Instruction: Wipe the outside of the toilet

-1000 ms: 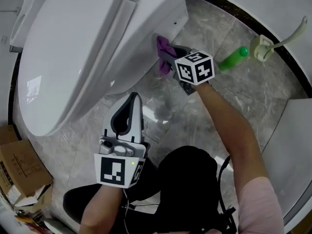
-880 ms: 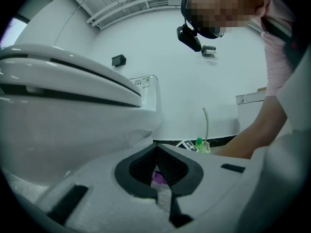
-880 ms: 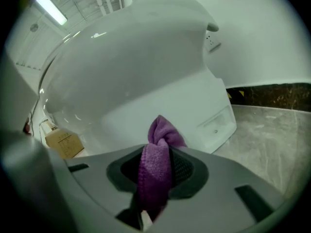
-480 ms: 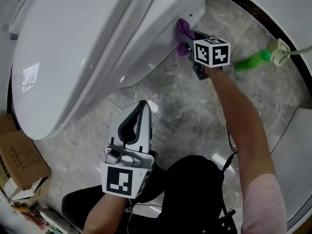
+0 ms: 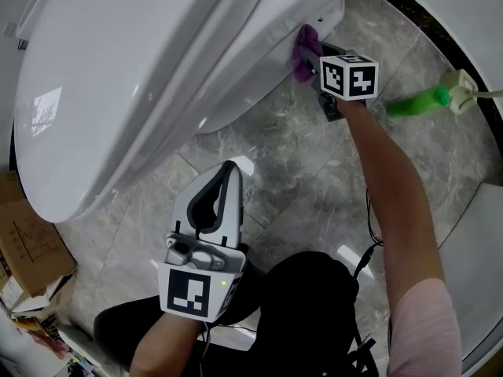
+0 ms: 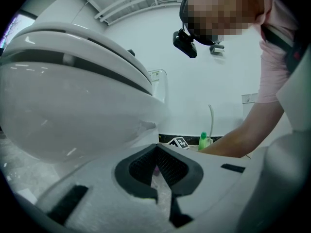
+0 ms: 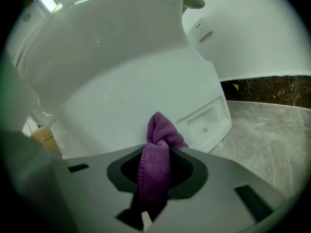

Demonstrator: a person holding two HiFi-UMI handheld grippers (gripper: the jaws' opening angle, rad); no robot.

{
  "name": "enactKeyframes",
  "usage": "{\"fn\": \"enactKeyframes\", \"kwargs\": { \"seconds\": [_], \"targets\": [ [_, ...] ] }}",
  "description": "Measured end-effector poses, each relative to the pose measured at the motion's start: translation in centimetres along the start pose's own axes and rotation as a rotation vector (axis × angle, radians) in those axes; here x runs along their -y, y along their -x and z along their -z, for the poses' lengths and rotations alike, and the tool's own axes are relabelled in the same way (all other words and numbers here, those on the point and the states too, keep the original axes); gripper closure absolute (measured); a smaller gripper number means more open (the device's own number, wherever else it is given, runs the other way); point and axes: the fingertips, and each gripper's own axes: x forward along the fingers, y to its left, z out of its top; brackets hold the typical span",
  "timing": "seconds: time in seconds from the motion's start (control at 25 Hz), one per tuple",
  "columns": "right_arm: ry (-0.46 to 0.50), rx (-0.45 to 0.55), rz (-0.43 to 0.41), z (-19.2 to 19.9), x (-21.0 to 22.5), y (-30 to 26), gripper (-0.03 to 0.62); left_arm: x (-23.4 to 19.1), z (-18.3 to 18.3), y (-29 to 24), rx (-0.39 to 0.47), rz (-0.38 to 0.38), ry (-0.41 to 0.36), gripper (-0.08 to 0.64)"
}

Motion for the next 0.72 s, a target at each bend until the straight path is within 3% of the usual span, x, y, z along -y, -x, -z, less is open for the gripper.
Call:
{"fn": "enactKeyframes", "kwargs": {
  "seconds": [0.48,0.72],
  "targets": [
    [0.034,-0.039,-0.088,2.5,-6.0,0.1,0.505,0.7,-0.5,-0.2,0.053,0.002,-0.030,0.554],
    [0.011,-0.068,-0.142,4.9,-10.2,-0.1,0.506,0.9,-0.5,-0.3,0.039,-0.001,-0.019,0.554]
  ]
}}
